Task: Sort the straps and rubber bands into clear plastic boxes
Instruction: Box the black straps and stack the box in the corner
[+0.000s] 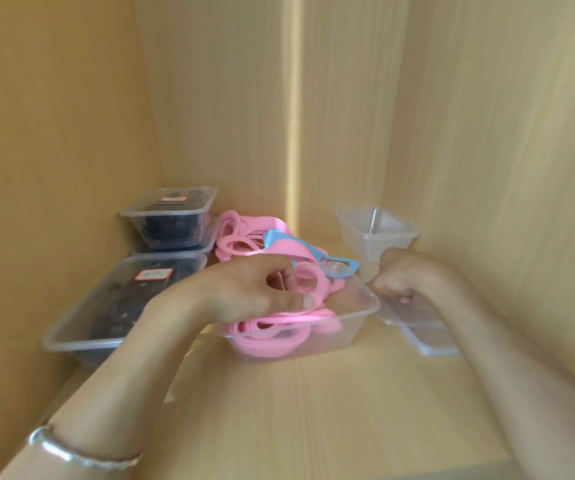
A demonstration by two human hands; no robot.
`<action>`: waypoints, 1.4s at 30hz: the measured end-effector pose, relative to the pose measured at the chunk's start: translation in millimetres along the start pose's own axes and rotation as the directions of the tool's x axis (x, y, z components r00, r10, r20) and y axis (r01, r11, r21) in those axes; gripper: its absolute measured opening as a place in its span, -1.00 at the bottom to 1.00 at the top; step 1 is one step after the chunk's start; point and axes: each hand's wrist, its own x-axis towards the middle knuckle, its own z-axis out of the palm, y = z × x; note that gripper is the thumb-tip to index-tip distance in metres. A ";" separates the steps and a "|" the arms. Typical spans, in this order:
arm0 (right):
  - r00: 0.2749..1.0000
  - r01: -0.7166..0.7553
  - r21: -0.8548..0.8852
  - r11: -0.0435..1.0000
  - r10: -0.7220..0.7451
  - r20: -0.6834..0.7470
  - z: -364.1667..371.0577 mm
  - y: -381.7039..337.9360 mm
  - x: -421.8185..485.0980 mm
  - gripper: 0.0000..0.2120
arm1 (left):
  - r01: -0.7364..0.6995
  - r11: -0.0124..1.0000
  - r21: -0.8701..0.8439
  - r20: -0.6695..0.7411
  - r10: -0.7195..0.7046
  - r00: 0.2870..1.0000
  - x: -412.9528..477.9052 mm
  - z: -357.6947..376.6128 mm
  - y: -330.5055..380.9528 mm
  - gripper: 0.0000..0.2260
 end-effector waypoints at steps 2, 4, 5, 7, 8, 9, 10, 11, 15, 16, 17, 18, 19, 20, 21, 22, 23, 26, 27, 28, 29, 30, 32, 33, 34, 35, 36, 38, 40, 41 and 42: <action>1.000 0.007 0.003 1.000 -0.007 -0.017 0.3 -2.5 -2.2 -0.75 | -0.011 1.000 -0.019 -0.017 0.011 1.000 0.4 1.3 -1.9 -0.72; 0.999 0.012 0.009 1.000 -0.011 -0.040 -3.7 -3.3 -6.5 -0.78 | -0.027 1.000 -0.009 -0.033 0.027 0.999 0.8 1.6 -3.2 -0.73; 0.997 0.017 0.015 1.000 -0.015 -0.075 -7.6 -3.6 -9.5 -0.77 | -0.035 0.999 0.002 -0.037 0.035 0.999 0.2 1.1 -2.5 -0.74; 0.980 0.026 0.034 0.999 -0.019 -0.200 -16.8 -4.3 -15.6 -0.72 | -0.061 0.997 0.039 -0.044 0.062 0.997 -1.0 -0.2 -1.1 -0.73; 0.961 0.032 0.039 0.999 -0.020 -0.277 -21.2 -5.1 -18.1 -0.69 | -0.077 0.995 0.068 -0.052 0.081 0.995 -1.8 -1.0 0.0 -0.71; 0.937 0.041 0.039 0.998 -0.025 -0.348 -26.0 -6.4 -21.7 -0.69 | -0.091 0.990 0.105 -0.062 0.098 0.993 -3.0 -2.0 1.4 -0.68; 0.916 0.052 0.052 0.997 -0.027 -0.400 -29.8 -8.6 -25.8 -0.71 | -0.102 0.984 0.143 -0.072 0.113 0.991 -3.8 -2.7 2.1 -0.63; 0.894 0.076 0.069 0.995 -0.037 -0.446 -32.9 -11.5 -30.3 -0.76 | -0.104 0.980 0.172 -0.081 0.119 0.990 -5.1 -3.4 3.0 -0.58; 0.749 0.254 0.082 0.964 -0.142 -0.647 -37.2 -22.4 -44.9 -0.82 | -0.123 0.964 0.237 -0.073 0.144 0.987 -7.9 -7.0 4.1 -0.55; 0.695 0.332 0.052 0.942 -0.207 -0.689 -36.1 -25.2 -46.7 -0.79 | -0.129 0.958 0.255 -0.066 0.150 0.986 -8.3 -7.6 4.2 -0.57; 0.645 0.416 0.023 0.909 -0.277 -0.712 -33.5 -28.3 -48.7 -0.75 | -0.132 0.952 0.276 -0.063 0.155 0.986 -9.2 -7.9 5.1 -0.57; 0.591 0.507 -0.007 0.862 -0.353 -0.725 -29.8 -31.6 -50.0 -0.72 | -0.129 0.944 0.302 -0.062 0.155 0.986 -10.4 -8.0 6.9 -0.57; 0.527 0.599 -0.043 0.799 -0.435 -0.730 -25.4 -35.1 -52.5 -0.71 | -0.127 0.932 0.340 -0.062 0.157 0.986 -12.4 -7.6 9.6 -0.56; 0.458 0.685 -0.087 0.723 -0.521 -0.720 -20.0 -38.6 -54.0 -0.70 | -0.127 0.911 0.391 -0.063 0.165 0.984 -14.0 -6.6 13.0 -0.55; 0.396 0.754 -0.132 0.644 -0.605 -0.691 -13.7 -42.7 -56.0 -0.68 | -0.124 0.882 0.454 -0.071 0.174 0.982 -15.5 -4.7 16.5 -0.57; 0.351 0.808 -0.156 0.568 -0.676 -0.648 -6.2 -46.2 -56.8 -0.65 | -0.115 0.849 0.515 -0.087 0.185 0.979 -16.2 -2.5 19.9 -0.60; 0.335 0.851 -0.138 0.507 -0.726 -0.601 1.1 -49.6 -57.4 -0.62 | -0.105 0.820 0.562 -0.109 0.200 0.974 -17.4 -0.3 22.8 -0.64; 0.366 0.908 0.031 0.417 -0.756 -0.543 13.5 -56.4 -59.0 -0.64 | -0.112 0.802 0.587 -0.132 0.232 0.964 -20.9 -3.5 22.5 -0.81; 0.396 0.907 0.098 0.410 -0.748 -0.532 14.6 -56.7 -59.0 -0.65 | -0.118 0.827 0.550 -0.130 0.225 0.966 -23.1 -8.1 19.0 -0.81; 0.427 0.900 0.159 0.406 -0.746 -0.511 14.8 -56.3 -58.5 -0.66 | -0.117 0.865 0.488 -0.119 0.199 0.973 -25.8 -13.6 15.8 -0.80; 0.450 0.892 0.206 0.402 -0.751 -0.483 14.6 -55.1 -58.2 -0.68 | -0.111 0.914 0.389 -0.097 0.160 0.982 -28.9 -20.6 12.3 -0.81; 0.465 0.885 0.241 0.398 -0.760 -0.454 14.4 -53.8 -57.3 -0.68 | -0.102 0.959 0.266 -0.069 0.124 0.990 -32.6 -27.3 8.8 -0.85; 0.500 0.861 0.311 0.402 -0.776 -0.384 13.1 -50.8 -55.9 -0.66 | -0.088 0.995 0.041 0.027 0.087 0.996 -37.9 -38.3 2.5 -0.86; 0.517 0.846 0.339 0.411 -0.786 -0.339 11.9 -49.2 -55.2 -0.65 | -0.094 0.995 -0.027 0.079 0.096 0.992 -38.3 -42.7 -1.5 -0.86; 0.526 0.835 0.357 0.419 -0.799 -0.291 10.6 -47.6 -54.2 -0.66 | -0.102 0.993 -0.056 0.117 0.108 0.987 -38.2 -45.7 -4.4 -0.84; 0.531 0.825 0.366 0.430 -0.811 -0.244 8.8 -46.0 -53.2 -0.67 | -0.107 0.992 -0.064 0.158 0.116 0.981 -38.0 -47.4 -6.2 -0.81; 0.539 0.815 0.371 0.445 -0.817 -0.204 7.3 -44.5 -52.4 -0.67 | -0.106 0.992 -0.069 0.203 0.118 0.972 -38.2 -47.5 -7.7 -0.74; 0.573 0.793 0.369 0.484 -0.799 -0.181 5.1 -42.2 -51.5 -0.65 | -0.098 0.993 -0.069 0.282 0.113 0.953 -39.7 -46.4 -6.7 -0.64; 0.602 0.780 0.383 0.494 -0.760 -0.245 4.5 -41.3 -50.2 -0.64 | -0.061 0.998 -0.011 0.296 0.061 0.953 -43.4 -43.0 -0.4 -0.62; 0.607 0.779 0.398 0.484 -0.739 -0.291 4.6 -41.4 -50.4 -0.63 | -0.023 0.998 0.054 0.270 0.007 0.963 -44.3 -38.9 4.9 -0.60; 0.606 0.783 0.410 0.467 -0.722 -0.334 4.8 -41.8 -50.7 -0.62 | 0.021 0.990 0.142 0.230 -0.054 0.972 -44.5 -33.1 10.2 -0.56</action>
